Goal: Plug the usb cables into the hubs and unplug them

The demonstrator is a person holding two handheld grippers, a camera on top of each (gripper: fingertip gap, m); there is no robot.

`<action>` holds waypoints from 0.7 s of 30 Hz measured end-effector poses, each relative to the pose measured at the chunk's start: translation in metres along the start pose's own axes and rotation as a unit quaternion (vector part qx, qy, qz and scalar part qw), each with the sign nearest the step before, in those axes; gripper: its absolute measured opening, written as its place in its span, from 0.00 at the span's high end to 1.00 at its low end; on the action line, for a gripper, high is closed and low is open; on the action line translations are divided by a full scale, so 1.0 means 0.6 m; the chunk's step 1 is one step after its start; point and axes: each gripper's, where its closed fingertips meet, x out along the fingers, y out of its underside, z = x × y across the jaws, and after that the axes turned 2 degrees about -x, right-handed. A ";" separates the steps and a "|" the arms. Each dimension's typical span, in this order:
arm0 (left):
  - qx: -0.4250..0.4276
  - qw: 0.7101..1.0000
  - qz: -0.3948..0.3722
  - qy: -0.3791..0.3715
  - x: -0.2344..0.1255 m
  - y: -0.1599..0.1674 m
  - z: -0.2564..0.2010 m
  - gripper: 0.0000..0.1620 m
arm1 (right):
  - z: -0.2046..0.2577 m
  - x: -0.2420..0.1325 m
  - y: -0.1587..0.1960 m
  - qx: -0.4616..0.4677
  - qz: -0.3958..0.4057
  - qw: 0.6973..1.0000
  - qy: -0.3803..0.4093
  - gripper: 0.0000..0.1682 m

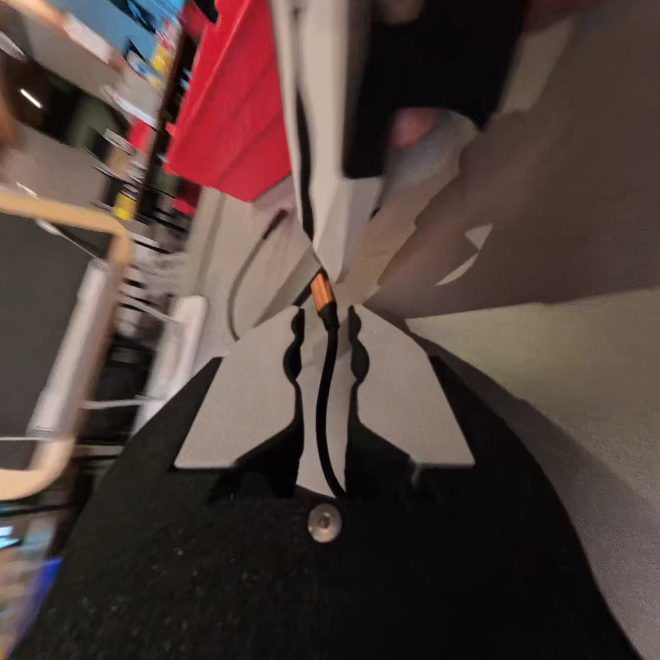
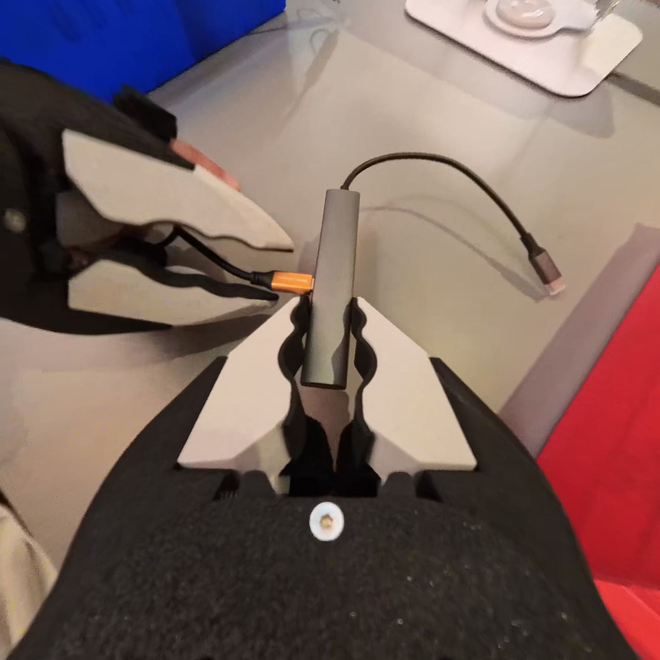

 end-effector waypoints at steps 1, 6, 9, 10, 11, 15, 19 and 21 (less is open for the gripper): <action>-0.064 0.998 -0.005 0.029 0.001 0.003 0.003 0.83 | -0.003 -0.003 -0.005 0.001 -0.012 1.000 0.005 0.88; -0.257 0.955 -0.067 0.130 -0.008 -0.018 0.012 0.86 | 0.001 -0.007 -0.026 -0.011 -0.052 0.998 0.024 0.88; -0.270 0.951 -0.070 0.135 -0.010 -0.018 0.013 0.92 | -0.001 -0.006 -0.031 -0.025 -0.061 0.997 0.044 0.88; -0.263 0.954 -0.059 0.129 -0.008 -0.014 0.012 0.93 | -0.002 -0.003 -0.029 -0.025 -0.060 0.997 0.046 0.87; -0.252 0.959 -0.051 0.118 -0.007 -0.012 0.013 0.93 | -0.002 -0.001 -0.027 -0.021 -0.060 0.997 0.045 0.87; -0.162 0.984 -0.046 0.064 -0.010 -0.014 0.017 0.94 | 0.001 0.012 -0.013 0.023 -0.043 0.998 0.031 0.87; -0.101 0.994 -0.035 0.031 -0.010 -0.011 0.017 0.94 | 0.005 0.018 -0.014 0.039 -0.043 0.998 0.026 0.88; -0.100 0.994 -0.048 0.024 -0.016 -0.015 0.023 0.94 | 0.010 0.018 -0.018 0.066 -0.046 0.997 0.000 0.88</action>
